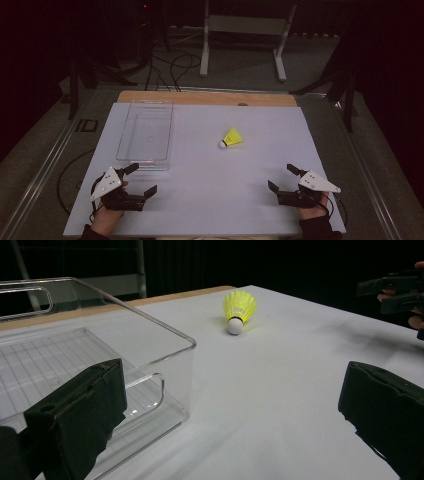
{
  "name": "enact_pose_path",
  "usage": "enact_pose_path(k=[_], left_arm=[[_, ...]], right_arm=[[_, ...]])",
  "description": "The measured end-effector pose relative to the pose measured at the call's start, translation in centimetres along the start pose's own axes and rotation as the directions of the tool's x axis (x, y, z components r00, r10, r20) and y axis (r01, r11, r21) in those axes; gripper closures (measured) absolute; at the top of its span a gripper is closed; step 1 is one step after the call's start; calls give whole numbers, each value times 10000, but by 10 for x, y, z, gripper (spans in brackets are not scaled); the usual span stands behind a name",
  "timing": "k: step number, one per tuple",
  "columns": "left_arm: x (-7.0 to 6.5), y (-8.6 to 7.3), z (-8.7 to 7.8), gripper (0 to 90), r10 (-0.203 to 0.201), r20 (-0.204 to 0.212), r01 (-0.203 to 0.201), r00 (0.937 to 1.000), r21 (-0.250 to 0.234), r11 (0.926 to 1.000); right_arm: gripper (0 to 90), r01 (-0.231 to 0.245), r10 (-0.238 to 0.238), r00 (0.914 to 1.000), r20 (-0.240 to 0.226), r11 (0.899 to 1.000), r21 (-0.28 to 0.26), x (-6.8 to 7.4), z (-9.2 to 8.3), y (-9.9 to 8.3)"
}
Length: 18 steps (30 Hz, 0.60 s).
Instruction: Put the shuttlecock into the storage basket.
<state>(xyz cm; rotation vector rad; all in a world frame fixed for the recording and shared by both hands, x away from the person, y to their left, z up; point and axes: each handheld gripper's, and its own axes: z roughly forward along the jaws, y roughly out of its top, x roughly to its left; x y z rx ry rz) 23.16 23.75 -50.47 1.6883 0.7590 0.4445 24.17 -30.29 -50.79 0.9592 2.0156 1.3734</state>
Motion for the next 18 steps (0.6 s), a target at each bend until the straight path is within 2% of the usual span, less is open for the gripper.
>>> enact_pose_path(k=[4,18], left_arm=[[0,0,0,0,-49,-26,49,10000,-22,10000],[-1,2,2,0,-127,100,124,9999,261,9996]], right_arm=[[81,112,-112,9999,13,9999,24,1,0,0],[82,-92,92,10000,32,9999,53,-1,-2,1]])
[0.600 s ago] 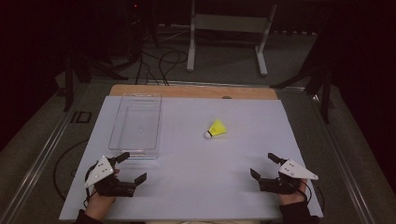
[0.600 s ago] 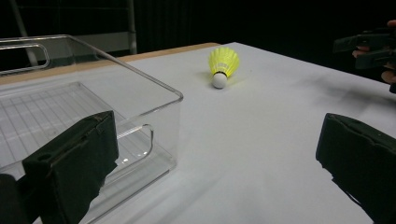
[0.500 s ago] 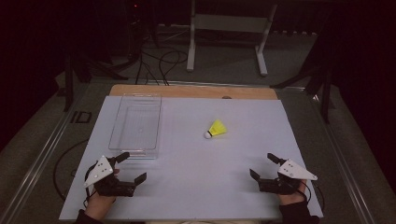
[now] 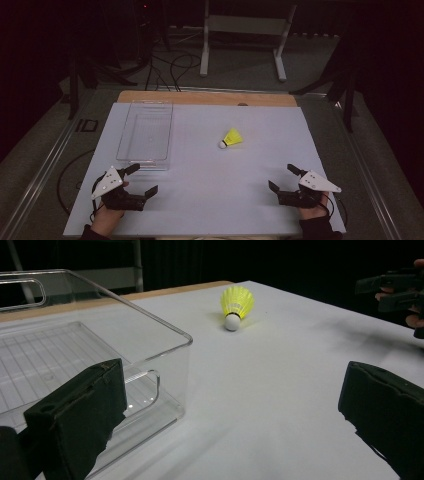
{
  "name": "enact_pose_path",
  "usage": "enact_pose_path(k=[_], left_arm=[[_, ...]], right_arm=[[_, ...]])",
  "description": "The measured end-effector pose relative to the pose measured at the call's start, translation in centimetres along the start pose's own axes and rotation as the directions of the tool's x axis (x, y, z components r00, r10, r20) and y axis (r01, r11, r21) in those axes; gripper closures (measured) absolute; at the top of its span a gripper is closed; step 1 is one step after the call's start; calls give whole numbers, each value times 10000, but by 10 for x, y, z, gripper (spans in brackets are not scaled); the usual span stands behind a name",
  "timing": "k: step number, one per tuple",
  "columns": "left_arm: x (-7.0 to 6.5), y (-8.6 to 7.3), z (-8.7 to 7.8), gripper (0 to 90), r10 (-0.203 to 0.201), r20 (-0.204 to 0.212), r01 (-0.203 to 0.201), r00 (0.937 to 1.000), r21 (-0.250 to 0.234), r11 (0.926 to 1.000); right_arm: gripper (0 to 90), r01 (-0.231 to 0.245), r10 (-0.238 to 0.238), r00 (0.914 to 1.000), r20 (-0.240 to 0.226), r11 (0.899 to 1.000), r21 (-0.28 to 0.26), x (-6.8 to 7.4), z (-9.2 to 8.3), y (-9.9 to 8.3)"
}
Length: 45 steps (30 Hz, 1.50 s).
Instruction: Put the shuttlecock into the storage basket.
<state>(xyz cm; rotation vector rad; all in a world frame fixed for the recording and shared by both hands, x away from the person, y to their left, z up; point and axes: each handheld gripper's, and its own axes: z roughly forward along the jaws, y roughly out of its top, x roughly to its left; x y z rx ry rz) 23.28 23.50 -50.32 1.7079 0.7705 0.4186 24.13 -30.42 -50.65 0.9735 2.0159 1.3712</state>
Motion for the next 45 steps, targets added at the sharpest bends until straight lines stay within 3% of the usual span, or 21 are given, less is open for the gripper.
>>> enact_pose_path(k=[15,20,25,27,29,33,34,39,41,45], left_arm=[[-2,11,2,0,-108,607,82,9981,426,9991],[-4,25,5,0,114,1380,-256,9904,1016,9945],[-4,41,5,0,285,2033,-613,9787,1572,9857],[-4,48,5,0,192,2355,-651,9717,1891,9798],[-6,53,6,0,396,2421,-930,9694,2133,9726],[-9,61,11,0,650,2753,-1430,9592,2739,9511],[-10,62,12,0,703,2829,-1564,9566,2944,9428],[-14,65,22,0,846,3373,-2232,9376,3973,8901],[-17,66,25,0,992,3566,-2573,9290,4293,8658],[-21,69,31,0,1193,3717,-3021,9207,4849,8207]], right_arm=[[82,93,-94,10000,-25,9999,-99,1,-1,1],[82,154,-155,9999,-37,9998,-106,2,0,2],[82,217,-218,9998,-48,9997,-131,2,0,2],[82,223,-223,9997,-63,9997,-137,3,0,2],[82,207,-209,9997,-100,9997,-139,2,0,2],[82,178,-181,9996,-193,9997,-149,2,0,2],[82,178,-181,9996,-193,9997,-149,2,0,2],[82,179,-181,9995,-252,9998,-58,3,1,2],[82,176,-177,9994,-298,9998,-22,3,1,2],[82,206,-205,9992,-333,9998,16,3,2,2]])
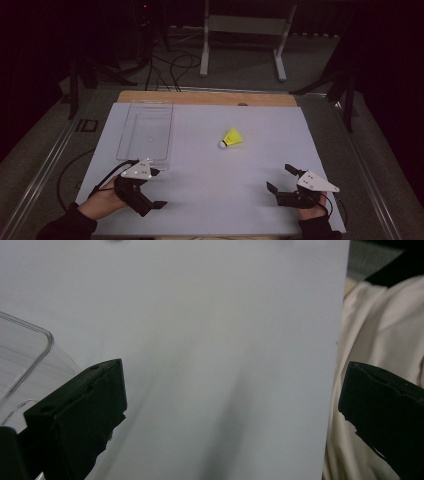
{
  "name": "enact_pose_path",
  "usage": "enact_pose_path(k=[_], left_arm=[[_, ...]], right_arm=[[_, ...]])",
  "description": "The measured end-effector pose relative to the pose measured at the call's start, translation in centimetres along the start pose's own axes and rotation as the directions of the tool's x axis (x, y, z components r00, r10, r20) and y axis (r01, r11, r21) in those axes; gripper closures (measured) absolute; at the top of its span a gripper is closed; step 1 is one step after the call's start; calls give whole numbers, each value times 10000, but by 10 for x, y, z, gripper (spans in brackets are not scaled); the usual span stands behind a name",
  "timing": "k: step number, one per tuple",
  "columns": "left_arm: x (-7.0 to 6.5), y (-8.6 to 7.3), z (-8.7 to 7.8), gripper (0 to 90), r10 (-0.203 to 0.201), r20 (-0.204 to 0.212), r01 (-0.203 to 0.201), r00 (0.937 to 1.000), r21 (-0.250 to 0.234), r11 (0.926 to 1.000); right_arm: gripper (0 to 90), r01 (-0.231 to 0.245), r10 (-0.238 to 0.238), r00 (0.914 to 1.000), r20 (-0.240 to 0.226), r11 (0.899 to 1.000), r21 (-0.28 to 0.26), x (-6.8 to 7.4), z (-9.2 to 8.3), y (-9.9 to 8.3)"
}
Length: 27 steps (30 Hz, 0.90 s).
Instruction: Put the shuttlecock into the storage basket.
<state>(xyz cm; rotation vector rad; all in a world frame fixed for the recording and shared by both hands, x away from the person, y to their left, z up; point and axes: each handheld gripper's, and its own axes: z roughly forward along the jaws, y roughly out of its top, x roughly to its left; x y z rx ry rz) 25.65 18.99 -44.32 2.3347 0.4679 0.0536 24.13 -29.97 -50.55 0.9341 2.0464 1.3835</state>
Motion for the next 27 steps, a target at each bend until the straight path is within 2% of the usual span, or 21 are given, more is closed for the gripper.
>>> enact_pose_path(k=[5,9,13,15,20,23,26,27], left_arm=[[1,7,5,0,217,86,-223,9997,795,9966],[1,11,11,0,188,207,-213,9996,1255,9919],[-1,15,18,0,383,202,-414,9991,1885,9812],[-2,20,23,0,415,52,-416,9991,2327,9717],[-6,28,30,0,502,-136,-446,9986,2719,9613],[-9,32,35,0,739,-279,-618,9969,3078,9494],[-10,37,39,0,837,-277,-703,9961,3234,9436],[-11,38,41,0,760,-347,-609,9965,3225,9446]], right_arm=[[82,41,-41,10000,27,10000,1,0,0,0],[82,43,-43,10000,20,10000,24,0,0,0],[82,22,-22,10000,-17,10000,91,0,1,0],[82,48,-48,10000,-14,9999,103,1,1,0],[82,71,-71,10000,18,9999,153,1,1,0],[82,70,-70,10000,18,9999,151,1,2,0],[82,67,-67,10000,16,9999,156,1,2,0],[82,61,-61,10000,4,9999,152,1,1,0]])
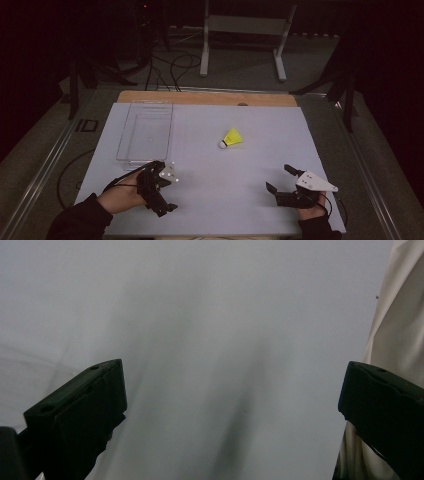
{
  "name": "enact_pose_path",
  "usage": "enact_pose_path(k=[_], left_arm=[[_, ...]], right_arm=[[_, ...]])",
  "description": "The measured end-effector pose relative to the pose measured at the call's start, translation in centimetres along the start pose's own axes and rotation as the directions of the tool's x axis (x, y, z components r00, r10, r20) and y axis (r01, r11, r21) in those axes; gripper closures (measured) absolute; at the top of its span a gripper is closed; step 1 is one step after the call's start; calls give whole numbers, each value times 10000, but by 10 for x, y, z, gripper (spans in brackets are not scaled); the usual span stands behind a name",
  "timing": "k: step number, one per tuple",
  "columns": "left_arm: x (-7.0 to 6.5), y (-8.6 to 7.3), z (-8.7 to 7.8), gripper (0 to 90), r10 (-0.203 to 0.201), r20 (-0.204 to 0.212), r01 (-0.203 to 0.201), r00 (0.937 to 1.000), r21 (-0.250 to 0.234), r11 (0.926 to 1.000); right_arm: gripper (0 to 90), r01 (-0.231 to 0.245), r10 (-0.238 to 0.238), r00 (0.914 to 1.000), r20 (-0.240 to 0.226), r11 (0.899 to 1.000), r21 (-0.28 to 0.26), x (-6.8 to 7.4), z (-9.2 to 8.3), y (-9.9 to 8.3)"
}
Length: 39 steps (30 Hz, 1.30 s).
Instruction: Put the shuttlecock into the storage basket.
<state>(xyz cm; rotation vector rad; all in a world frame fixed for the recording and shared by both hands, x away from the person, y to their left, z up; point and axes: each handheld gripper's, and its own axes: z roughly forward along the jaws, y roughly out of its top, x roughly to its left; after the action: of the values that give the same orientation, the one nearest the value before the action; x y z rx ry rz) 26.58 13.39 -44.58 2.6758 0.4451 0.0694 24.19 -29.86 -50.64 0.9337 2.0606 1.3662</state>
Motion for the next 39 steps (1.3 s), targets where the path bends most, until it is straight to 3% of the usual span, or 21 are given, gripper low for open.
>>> enact_pose_path(k=[5,6,9,13,15,22,25,39], left_arm=[[1,7,3,0,-474,70,472,9989,150,9988],[2,10,4,0,-795,91,792,9968,342,9963],[2,15,6,0,-918,-31,918,9958,627,9938],[5,19,7,0,-1402,-370,1425,9894,704,9873],[7,21,8,0,-1595,-249,1607,9869,595,9852],[7,31,13,0,-1856,-402,1877,9818,564,9806],[8,39,14,0,-2074,-119,2077,9782,305,9777],[15,64,18,0,-2199,248,2201,9752,-20,9755]], right_arm=[[82,3,-3,10000,19,10000,24,0,0,0],[82,0,0,10000,6,10000,23,0,0,0],[82,-8,8,10000,27,10000,18,0,0,0],[82,1,-1,10000,33,10000,17,-1,0,0],[82,-7,7,10000,26,10000,21,0,1,0],[82,-42,42,10000,38,10000,53,-1,1,0],[82,-9,9,10000,40,10000,37,0,1,0],[82,-57,57,10000,48,10000,8,-1,0,0]])
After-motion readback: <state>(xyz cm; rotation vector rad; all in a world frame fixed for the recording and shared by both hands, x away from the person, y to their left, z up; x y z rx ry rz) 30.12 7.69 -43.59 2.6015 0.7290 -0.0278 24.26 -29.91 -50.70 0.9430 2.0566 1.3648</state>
